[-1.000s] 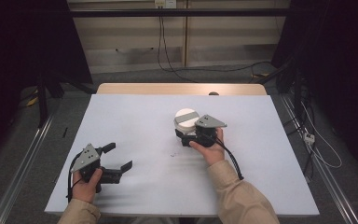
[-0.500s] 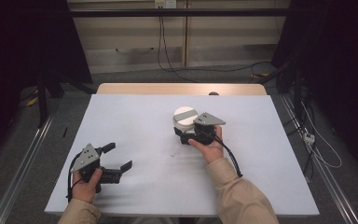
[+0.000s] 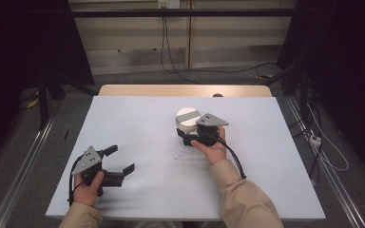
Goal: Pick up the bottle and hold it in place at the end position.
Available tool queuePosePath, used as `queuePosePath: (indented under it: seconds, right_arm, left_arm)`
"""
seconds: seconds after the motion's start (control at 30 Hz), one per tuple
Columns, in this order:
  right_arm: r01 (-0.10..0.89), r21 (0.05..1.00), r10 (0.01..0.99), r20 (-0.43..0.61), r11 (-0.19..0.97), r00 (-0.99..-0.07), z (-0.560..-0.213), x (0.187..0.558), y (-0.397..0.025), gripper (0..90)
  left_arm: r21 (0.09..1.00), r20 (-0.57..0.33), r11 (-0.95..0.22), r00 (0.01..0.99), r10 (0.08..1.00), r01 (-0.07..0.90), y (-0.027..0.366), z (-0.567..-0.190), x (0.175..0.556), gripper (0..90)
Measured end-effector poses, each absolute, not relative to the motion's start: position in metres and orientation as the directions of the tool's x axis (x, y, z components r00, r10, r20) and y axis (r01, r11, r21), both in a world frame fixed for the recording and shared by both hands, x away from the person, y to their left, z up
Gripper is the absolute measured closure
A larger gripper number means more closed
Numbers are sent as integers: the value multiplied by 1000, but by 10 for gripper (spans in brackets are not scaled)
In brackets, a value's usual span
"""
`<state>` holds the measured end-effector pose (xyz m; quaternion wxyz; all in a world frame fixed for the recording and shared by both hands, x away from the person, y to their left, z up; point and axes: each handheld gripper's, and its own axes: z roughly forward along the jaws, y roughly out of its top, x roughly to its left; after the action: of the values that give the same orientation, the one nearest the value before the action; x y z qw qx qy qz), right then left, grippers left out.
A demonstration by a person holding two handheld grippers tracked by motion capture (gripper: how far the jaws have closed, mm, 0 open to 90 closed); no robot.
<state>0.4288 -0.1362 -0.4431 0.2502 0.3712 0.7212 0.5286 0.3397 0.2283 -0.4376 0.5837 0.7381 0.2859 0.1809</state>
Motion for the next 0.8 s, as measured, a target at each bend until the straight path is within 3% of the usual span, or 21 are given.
queuePosePath:
  seconds: [0.8]
  right_arm:
    - [290, 942, 805, 39, 168, -591, -451, 439, -133, 183]
  left_arm:
    - [963, -72, -156, 771, 633, 218, 228, -439, 340, 30]
